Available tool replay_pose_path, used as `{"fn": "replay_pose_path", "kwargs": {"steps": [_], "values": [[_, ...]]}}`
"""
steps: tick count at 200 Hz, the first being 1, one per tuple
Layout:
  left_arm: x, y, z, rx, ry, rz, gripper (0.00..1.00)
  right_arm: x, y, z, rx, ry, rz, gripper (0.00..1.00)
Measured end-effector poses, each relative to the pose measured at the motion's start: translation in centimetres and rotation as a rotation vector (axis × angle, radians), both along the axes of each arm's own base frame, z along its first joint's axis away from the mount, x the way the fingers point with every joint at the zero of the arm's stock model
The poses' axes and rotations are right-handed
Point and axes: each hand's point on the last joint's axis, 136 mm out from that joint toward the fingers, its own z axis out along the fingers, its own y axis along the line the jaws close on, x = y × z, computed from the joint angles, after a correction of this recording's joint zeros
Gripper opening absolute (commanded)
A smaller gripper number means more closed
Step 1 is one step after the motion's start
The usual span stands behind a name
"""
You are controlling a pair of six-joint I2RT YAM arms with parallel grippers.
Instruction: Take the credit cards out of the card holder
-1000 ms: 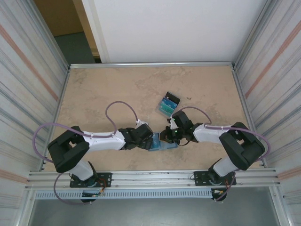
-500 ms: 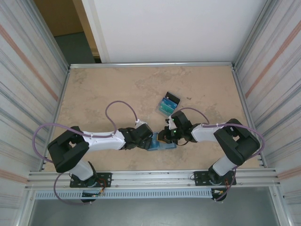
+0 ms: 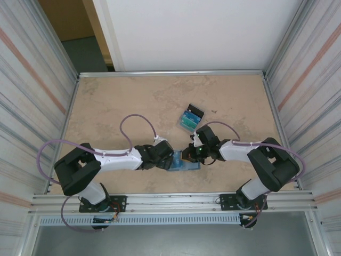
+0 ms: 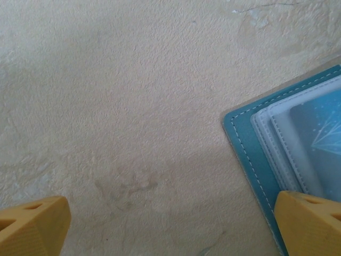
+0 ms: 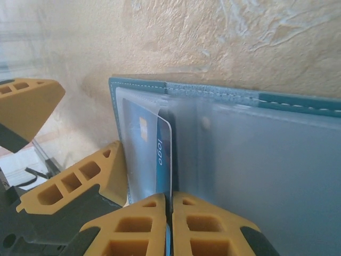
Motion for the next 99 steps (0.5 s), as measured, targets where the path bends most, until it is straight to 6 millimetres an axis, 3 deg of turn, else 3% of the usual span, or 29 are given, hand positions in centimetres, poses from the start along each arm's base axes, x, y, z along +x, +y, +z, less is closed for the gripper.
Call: {"fn": "replay_pose_path", "kwargs": {"steps": [99], "values": [[0.0,0.0,0.0,-0.001,0.000,0.000,0.99,0.0,-1.5,-0.6,-0.082,-0.003,-0.002,0.09]]}}
